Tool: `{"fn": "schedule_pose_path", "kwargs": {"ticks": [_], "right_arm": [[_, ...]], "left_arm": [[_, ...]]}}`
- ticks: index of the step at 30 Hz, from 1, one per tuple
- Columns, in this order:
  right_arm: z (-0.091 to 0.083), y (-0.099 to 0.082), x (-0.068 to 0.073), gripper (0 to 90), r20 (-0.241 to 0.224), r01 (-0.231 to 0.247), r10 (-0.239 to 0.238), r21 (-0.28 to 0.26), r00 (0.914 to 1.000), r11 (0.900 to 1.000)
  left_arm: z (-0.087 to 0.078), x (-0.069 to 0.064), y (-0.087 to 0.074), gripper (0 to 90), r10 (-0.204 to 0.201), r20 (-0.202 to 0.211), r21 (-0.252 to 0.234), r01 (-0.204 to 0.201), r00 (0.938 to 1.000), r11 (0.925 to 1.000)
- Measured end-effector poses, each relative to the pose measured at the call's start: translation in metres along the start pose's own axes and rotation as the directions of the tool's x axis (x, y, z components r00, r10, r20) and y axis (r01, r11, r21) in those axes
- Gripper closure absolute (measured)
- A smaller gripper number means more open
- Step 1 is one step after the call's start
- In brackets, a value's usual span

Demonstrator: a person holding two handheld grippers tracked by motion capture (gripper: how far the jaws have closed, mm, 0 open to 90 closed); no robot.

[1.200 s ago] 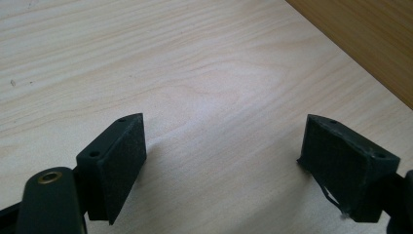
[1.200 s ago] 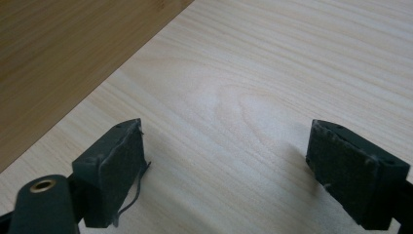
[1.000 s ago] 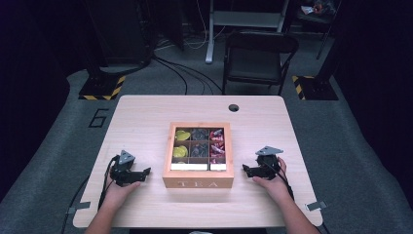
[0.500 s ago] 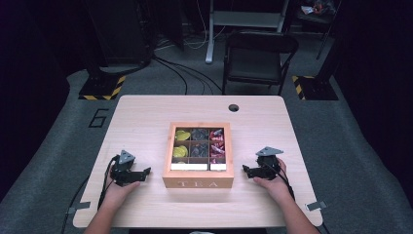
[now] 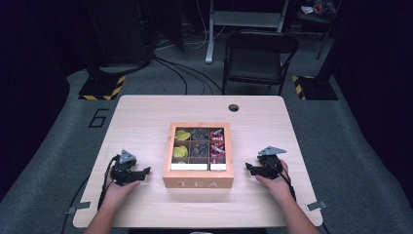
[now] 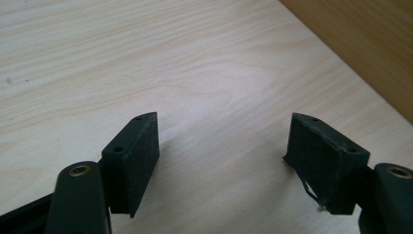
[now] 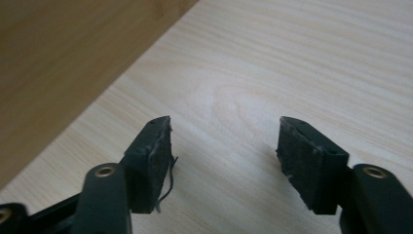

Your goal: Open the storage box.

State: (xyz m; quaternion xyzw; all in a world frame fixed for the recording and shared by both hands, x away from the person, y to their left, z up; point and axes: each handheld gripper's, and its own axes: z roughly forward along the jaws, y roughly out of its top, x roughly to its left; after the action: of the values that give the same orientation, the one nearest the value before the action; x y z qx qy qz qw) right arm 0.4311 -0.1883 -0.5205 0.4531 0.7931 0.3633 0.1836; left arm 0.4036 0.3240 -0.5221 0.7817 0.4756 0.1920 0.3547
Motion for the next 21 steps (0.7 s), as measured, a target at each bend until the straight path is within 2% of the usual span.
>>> {"fn": "schedule_pose_path", "kwargs": {"ticks": [3, 7, 12, 13, 15, 18, 21], "right_arm": [[-0.007, 0.002, -0.001, 39.8, -0.003, -0.020, 0.019, -0.027, 0.9998, 0.9995], [-0.017, 0.005, 0.002, 39.4, -0.001, 0.004, -0.005, -0.053, 1.0000, 0.9986], [-0.022, 0.007, 0.008, 36.9, -0.036, -0.003, 0.001, -0.069, 0.9994, 0.9976], [-0.023, 0.007, 0.010, 37.5, -0.028, 0.025, -0.027, -0.062, 0.9992, 0.9977], [-0.024, 0.007, 0.014, 38.0, -0.018, 0.043, -0.044, -0.051, 0.9989, 0.9978], [-0.027, 0.008, 0.019, 38.8, 0.000, 0.090, -0.090, -0.059, 0.9960, 0.9942], [-0.028, 0.009, 0.022, 39.1, -0.003, 0.081, -0.082, -0.066, 0.9967, 0.9945]], "left_arm": [[-0.010, -0.004, 0.004, 30.5, -0.007, 0.033, -0.034, 0.008, 0.9994, 0.9994], [-0.021, -0.010, 0.009, 32.1, 0.007, 0.051, -0.059, -0.004, 0.9987, 0.9983], [-0.027, -0.014, 0.014, 32.0, 0.007, 0.039, -0.055, -0.005, 0.9992, 0.9985], [-0.032, -0.016, 0.018, 32.1, 0.012, 0.040, -0.055, -0.010, 0.9991, 0.9985], [-0.036, -0.016, 0.021, 31.9, 0.015, 0.038, -0.065, -0.012, 0.9992, 0.9978], [-0.043, -0.016, 0.025, 31.9, -0.011, 0.049, -0.079, 0.015, 0.9987, 0.9968], [-0.050, -0.016, 0.027, 31.9, -0.025, 0.065, -0.101, 0.032, 0.9976, 0.9943]]}}
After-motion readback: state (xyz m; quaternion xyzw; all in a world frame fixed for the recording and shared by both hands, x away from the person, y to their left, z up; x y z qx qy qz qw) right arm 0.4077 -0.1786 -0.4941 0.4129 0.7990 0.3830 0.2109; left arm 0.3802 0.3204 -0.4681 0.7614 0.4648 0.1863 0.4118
